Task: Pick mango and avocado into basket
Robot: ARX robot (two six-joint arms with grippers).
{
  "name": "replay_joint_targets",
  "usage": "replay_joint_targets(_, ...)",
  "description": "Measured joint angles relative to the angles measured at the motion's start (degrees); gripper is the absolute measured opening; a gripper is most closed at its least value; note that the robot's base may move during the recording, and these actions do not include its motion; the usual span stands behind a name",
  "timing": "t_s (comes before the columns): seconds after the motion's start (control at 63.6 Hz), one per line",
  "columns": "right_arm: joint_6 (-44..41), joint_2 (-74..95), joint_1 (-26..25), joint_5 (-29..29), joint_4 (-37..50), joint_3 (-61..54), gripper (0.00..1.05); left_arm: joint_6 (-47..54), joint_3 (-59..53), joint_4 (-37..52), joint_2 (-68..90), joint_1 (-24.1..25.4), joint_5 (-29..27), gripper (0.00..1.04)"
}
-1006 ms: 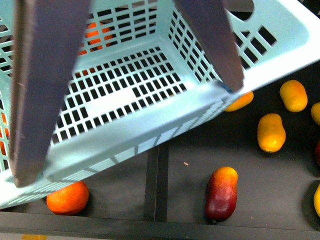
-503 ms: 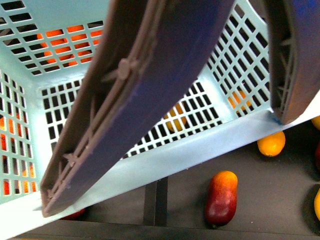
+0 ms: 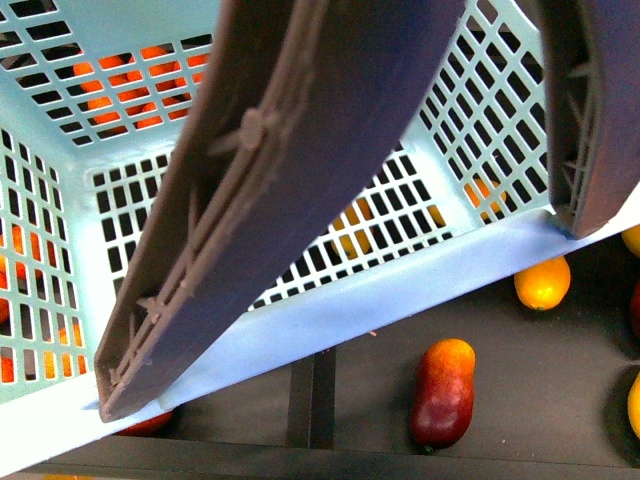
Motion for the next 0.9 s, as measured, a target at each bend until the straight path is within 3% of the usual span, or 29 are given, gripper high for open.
replay_joint_targets(0.142, -6.51, 23.30, -2.05, 1.03, 16.04, 5.97, 0.96, -0.07, 0.00, 0.00, 0.00, 0.00, 0.07, 0.27)
replay_joint_targets(0.267, -10.64, 42.42, -0.02, 2.62, 22.88, 13.20, 0.96, -0.04, 0.00, 0.00, 0.00, 0.00, -0.04, 0.27)
replay_joint_targets(0.582, -8.63, 75.17, 12.81, 8.81, 22.16, 34.23, 0.96, -0.04, 0.00, 0.00, 0.00, 0.00, -0.02, 0.27)
replay_joint_targets(0.896, -0.83, 88.91, 19.78, 12.72, 16.65, 49.86, 0.96, -0.04, 0.00, 0.00, 0.00, 0.00, -0.04, 0.27)
